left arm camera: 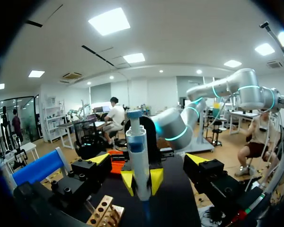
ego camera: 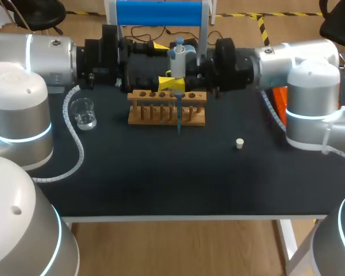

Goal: Invert the test tube, pick up the pipette, mount the tip to pipette, aspirate from beaker and dispense into the tube, eject the tip, return the pipette, and cap with the stopper.

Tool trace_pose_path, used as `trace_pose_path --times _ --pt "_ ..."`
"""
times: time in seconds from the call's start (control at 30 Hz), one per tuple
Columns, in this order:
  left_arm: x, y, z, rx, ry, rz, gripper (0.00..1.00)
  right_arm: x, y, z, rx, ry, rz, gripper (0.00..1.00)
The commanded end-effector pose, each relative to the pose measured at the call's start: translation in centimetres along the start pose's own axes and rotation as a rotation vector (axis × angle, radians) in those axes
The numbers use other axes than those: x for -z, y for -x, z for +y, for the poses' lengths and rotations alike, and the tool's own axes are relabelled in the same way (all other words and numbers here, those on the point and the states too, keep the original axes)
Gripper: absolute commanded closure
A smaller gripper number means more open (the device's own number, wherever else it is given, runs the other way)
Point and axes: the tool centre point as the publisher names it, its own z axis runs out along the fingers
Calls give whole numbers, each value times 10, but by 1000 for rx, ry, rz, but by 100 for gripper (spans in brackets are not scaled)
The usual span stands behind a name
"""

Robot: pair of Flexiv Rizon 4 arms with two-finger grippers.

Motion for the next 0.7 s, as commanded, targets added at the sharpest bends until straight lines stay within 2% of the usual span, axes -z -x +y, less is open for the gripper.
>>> trace_pose_path --times 0.03,0.23,0.47,0.7 --pt "-1 0 1 -1 -2 -2 0 30 -2 -1 4 -7 23 100" --pt "-1 0 1 -1 -2 -2 0 70 4 -1 12 -34 46 100" --pt "-1 0 1 -1 -2 -2 0 131 21 1 -6 -67 23 100" --pt "-1 0 1 -1 -2 -2 0 190 36 9 -26 -38 1 100"
